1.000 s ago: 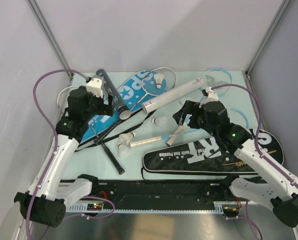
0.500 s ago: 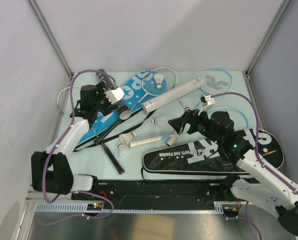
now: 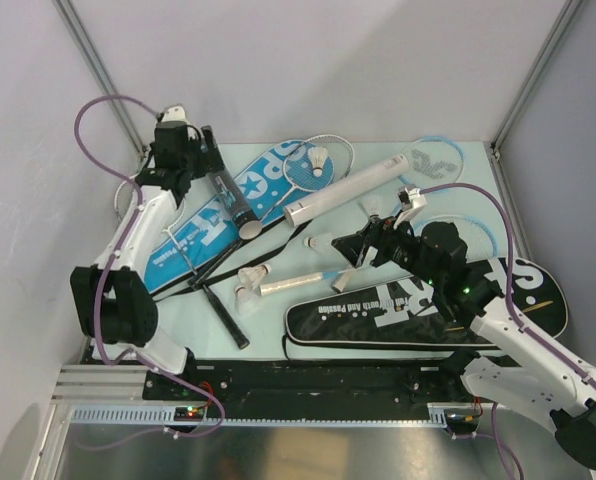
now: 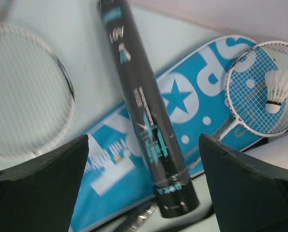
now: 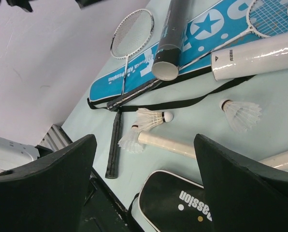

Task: Pack up the badminton gear
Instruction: Pick up the shuttle tube at the center of the board.

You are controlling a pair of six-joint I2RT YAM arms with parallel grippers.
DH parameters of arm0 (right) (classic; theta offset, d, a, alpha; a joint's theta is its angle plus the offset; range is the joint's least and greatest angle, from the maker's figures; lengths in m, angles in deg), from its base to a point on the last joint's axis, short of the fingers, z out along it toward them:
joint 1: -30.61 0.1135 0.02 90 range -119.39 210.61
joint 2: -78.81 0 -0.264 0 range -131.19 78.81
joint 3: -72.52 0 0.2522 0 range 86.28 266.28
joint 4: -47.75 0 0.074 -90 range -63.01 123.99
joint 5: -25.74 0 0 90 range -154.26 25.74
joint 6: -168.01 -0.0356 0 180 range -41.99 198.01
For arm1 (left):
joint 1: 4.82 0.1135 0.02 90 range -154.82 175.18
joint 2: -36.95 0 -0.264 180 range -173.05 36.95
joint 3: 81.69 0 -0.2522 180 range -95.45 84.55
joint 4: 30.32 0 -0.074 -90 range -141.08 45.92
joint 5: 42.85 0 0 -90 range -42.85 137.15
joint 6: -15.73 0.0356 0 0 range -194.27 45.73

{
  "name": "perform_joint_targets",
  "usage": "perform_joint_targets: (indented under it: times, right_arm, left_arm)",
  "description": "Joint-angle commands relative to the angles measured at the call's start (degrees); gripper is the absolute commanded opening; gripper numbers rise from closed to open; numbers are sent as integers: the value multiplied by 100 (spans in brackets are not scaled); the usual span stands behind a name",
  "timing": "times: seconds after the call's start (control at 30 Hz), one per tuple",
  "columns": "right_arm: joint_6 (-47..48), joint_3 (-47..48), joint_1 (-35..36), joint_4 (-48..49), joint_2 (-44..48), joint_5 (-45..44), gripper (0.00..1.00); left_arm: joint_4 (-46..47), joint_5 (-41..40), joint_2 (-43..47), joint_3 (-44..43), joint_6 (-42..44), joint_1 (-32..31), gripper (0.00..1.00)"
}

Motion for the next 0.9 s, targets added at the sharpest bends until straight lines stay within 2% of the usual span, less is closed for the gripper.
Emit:
perform_joint_targets:
  times: [0.0,0.23,0.6,0.87]
  right_arm:
    - [-37,13,36,55,166,-110,88]
    - [-22,12,45,75,183,-99,88]
    - [-27,6,58,113,96,-131,87]
    - [-18,13,73,225,-31,-22,86]
  left_arm:
    - [-695,-272,-366,105,-2829,46,100]
    - [-689,-293,-934,198,-3753,-92,100]
    - [-467,-74,-2109,-216,-4110,-151,100]
    - [-88,23,-2467,-136,-4487,-169,97]
